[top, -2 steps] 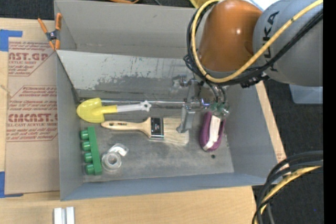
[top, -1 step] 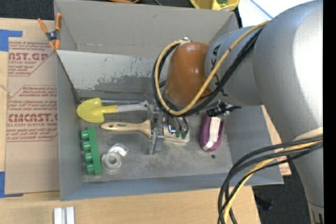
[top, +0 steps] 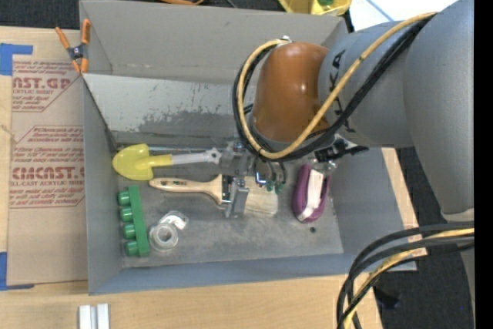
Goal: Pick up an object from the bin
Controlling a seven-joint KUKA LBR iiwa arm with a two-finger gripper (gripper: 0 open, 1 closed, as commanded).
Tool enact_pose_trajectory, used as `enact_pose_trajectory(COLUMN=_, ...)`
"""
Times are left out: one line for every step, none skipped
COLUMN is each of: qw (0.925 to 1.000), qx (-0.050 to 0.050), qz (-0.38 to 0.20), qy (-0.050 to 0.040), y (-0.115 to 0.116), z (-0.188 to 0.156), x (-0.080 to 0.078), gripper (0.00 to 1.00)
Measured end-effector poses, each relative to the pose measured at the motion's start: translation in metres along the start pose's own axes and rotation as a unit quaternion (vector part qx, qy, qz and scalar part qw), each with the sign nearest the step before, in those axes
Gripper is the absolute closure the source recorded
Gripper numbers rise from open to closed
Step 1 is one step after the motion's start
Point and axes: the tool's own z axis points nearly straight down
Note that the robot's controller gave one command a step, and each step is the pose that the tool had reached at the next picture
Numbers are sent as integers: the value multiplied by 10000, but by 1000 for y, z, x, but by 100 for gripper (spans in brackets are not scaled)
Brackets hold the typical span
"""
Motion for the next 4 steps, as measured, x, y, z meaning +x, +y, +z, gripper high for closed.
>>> enact_pose_trajectory(qw=9999, qx=-6, qz=-147, qy=41, y=2, z=77, x=-4, gripper=0)
enact_pose_trajectory(qw=9997, qx=-22, qz=235, qy=-40, y=1, z=68, x=10, gripper=0)
enact_pose_trajectory(qw=9999, qx=-18, qz=-123, qy=2, y=3, z=74, x=-6, gripper=100)
enact_pose_trajectory(qw=9999, qx=-18, qz=-124, qy=3, y=3, z=74, x=-6, gripper=100)
